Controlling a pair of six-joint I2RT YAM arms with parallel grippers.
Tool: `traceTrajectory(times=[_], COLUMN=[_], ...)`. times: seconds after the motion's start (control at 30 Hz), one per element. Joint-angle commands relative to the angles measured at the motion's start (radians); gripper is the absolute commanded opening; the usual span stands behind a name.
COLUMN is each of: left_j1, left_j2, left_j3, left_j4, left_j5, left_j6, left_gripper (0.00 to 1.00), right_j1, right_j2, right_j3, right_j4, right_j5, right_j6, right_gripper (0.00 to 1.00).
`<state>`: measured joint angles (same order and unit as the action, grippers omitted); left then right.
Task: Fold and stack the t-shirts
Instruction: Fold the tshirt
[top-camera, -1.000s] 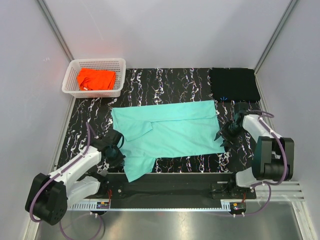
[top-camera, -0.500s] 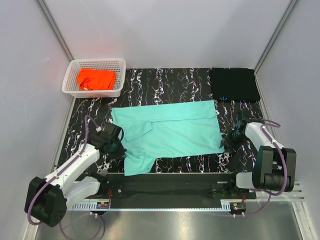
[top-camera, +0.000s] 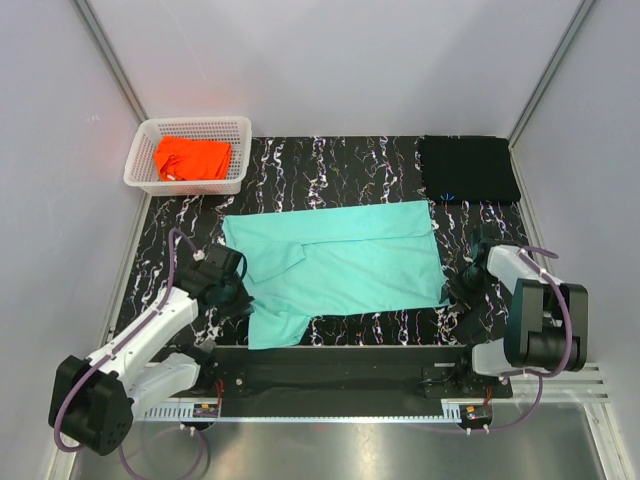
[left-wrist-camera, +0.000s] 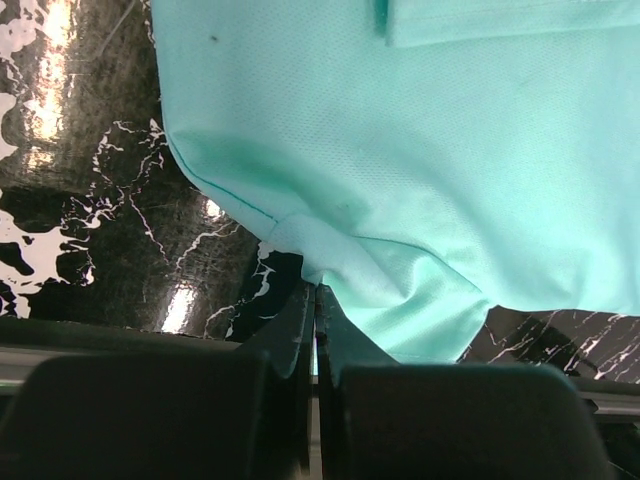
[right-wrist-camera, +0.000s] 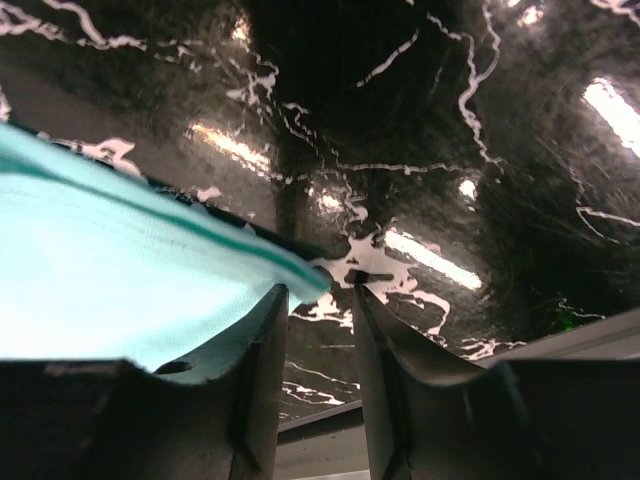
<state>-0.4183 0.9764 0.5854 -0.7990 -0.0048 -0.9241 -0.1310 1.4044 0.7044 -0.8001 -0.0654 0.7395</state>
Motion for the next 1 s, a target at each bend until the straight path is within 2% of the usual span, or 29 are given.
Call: traceTrajectory(times=[0.0,0.23,0.33,0.47,0.6,0.97], left_j1=[-0.002,-0.004,-0.004,-0.002,-0.001,0.0], left_j2=[-0.021,-0.036,-0.047,-0.071,-0.102,-0.105], left_j3=[0.054,0.056,0.054,0.054,0.056,0.116], left_j4=[0.021,0.021,0.018,0.001,-0.015,-0.017], left_j5=[0.025,0.032,0.034,0.025,0.011,-0.026], left_j6=[0.016,0.016,0.021,0.022,0.019,0.054], left_gripper=[0.0,0.0,0.0,0.0,0.0,0.0], right_j1=[-0.004,-0.004,-0.004,-0.004,-0.004,-0.004], right_j2=[0.051,0.068,0.064,0.058,0.01,-0.077], right_j3=[0.02,-0.002,-0.008,-0.009,-0.016,0.006], right_j4=[0.044,0.099,0.11,0.11,0.098,0.059], right_j5=[0.033,0.042,0.059,0.053,0.046,-0.045], right_j6=[0.009,0.02,0.018,0.005,-0.02,-0.068], right_gripper=[0.39,0.38,0.31,0.12,0.0,0.0])
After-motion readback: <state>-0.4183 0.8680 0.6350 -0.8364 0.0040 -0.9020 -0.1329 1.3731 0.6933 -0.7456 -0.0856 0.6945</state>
